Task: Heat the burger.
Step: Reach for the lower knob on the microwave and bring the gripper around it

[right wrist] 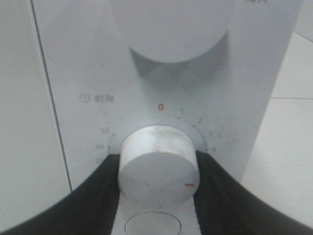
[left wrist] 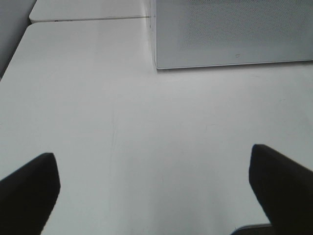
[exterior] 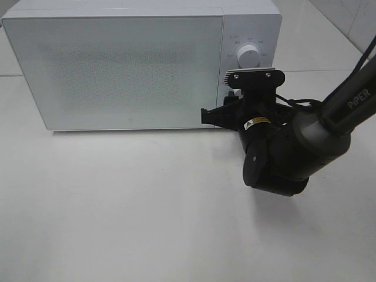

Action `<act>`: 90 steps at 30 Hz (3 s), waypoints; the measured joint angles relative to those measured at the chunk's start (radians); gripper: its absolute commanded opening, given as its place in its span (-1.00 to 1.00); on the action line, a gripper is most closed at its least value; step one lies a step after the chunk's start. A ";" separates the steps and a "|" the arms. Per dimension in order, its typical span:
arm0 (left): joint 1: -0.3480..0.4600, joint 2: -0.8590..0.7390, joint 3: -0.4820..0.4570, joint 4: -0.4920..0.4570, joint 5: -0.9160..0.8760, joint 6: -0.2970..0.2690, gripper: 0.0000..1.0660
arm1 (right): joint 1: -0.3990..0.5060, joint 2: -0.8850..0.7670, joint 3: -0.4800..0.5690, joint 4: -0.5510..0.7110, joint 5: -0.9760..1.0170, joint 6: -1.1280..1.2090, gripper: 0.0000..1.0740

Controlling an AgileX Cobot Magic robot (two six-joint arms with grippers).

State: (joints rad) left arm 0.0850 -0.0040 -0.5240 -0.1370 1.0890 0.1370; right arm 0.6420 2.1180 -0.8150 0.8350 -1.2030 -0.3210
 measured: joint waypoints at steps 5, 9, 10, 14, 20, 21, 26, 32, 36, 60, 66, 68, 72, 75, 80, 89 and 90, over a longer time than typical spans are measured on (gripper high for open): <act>0.000 0.000 0.000 0.000 0.000 0.000 0.83 | 0.000 0.000 0.000 0.000 0.000 0.001 -0.73; 0.000 0.000 0.000 0.000 0.000 0.000 0.83 | 0.000 0.000 0.000 -0.008 0.000 0.029 -0.73; 0.000 0.000 0.000 0.000 0.000 0.000 0.83 | 0.000 0.000 0.000 -0.014 0.001 0.041 -0.73; 0.000 0.000 0.000 0.000 0.000 0.000 0.83 | 0.000 0.000 0.000 -0.020 0.001 0.062 -0.73; 0.000 0.000 0.000 0.000 0.000 0.000 0.83 | -0.001 0.000 0.003 -0.035 0.001 0.142 -0.72; 0.000 0.000 0.000 0.000 0.000 0.000 0.83 | -0.001 0.000 0.003 -0.038 0.001 0.185 -0.72; 0.000 0.000 0.000 0.000 0.000 0.000 0.83 | -0.001 0.000 0.005 -0.044 0.001 0.298 -0.72; 0.000 0.000 0.000 0.000 0.000 0.000 0.83 | -0.002 0.000 0.009 -0.055 -0.001 0.485 -0.71; 0.000 0.000 0.000 0.000 0.000 0.000 0.83 | -0.002 0.000 0.012 -0.063 -0.002 0.617 -0.71; 0.000 0.000 0.000 0.000 0.000 0.000 0.83 | -0.001 0.000 0.012 -0.068 -0.006 1.057 -0.67; 0.000 0.000 0.000 0.000 0.000 0.000 0.83 | 0.001 0.000 0.012 -0.058 -0.009 1.163 -0.67; 0.000 0.000 0.000 0.000 0.000 0.000 0.83 | 0.002 0.000 0.011 -0.051 -0.011 1.221 -0.67; 0.000 0.000 0.000 0.000 0.000 0.000 0.83 | 0.007 0.000 0.009 -0.038 -0.011 1.256 -0.65; 0.000 0.000 0.000 0.000 0.000 0.000 0.83 | 0.009 -0.001 0.004 -0.024 -0.012 1.307 -0.64; 0.000 0.000 0.000 0.000 0.000 0.000 0.83 | 0.011 -0.001 0.002 -0.010 -0.013 1.368 -0.63; 0.000 0.000 0.000 0.000 0.000 0.000 0.83 | 0.013 -0.016 0.000 0.012 0.004 1.492 -0.61; 0.000 0.000 0.000 0.000 0.000 0.000 0.83 | 0.015 -0.016 0.000 0.014 0.004 1.506 -0.60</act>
State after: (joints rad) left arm 0.0850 -0.0040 -0.5240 -0.1370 1.0890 0.1370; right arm 0.6570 2.1020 -0.8150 0.8490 -1.1990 1.1850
